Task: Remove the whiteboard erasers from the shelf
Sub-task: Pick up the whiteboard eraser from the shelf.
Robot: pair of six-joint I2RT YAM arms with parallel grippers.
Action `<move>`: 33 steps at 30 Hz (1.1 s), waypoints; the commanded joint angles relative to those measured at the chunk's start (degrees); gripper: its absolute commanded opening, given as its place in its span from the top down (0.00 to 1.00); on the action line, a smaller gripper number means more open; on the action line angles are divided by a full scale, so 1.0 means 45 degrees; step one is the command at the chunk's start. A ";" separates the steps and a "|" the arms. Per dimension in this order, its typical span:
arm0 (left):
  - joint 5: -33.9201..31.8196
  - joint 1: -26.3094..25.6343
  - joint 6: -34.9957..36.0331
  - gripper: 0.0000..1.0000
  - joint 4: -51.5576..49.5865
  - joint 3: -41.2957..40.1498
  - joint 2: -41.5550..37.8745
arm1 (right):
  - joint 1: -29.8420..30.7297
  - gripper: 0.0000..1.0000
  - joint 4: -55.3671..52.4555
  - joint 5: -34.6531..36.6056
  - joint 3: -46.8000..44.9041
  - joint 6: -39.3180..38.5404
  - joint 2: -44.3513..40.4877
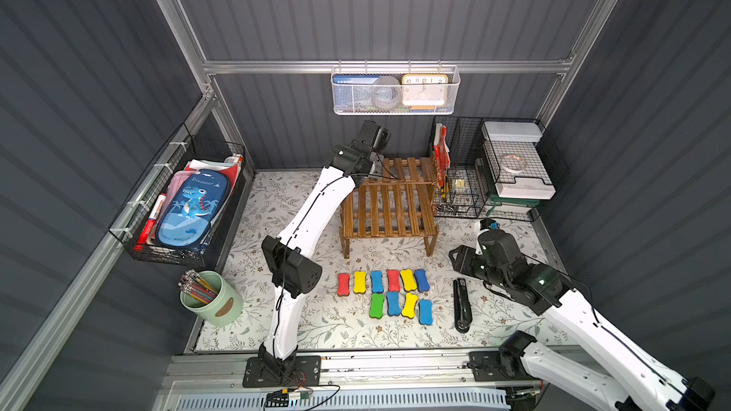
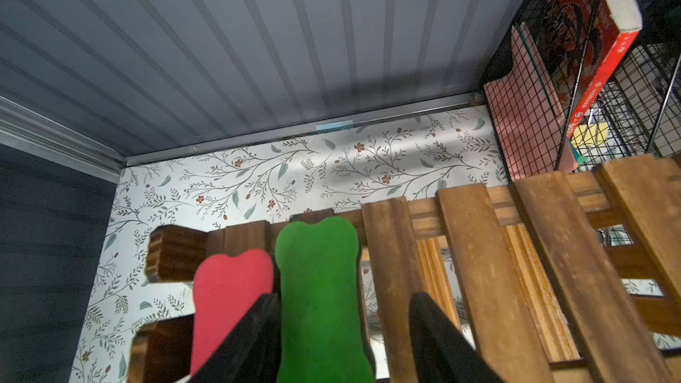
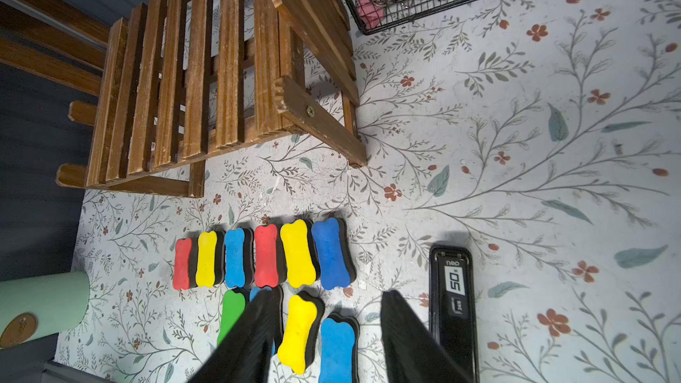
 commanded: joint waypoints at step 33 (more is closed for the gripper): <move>-0.0193 -0.0234 -0.0026 0.57 -0.0318 0.0295 0.0027 | -0.0241 0.49 0.0187 -0.0106 0.0063 -0.0127 0.0086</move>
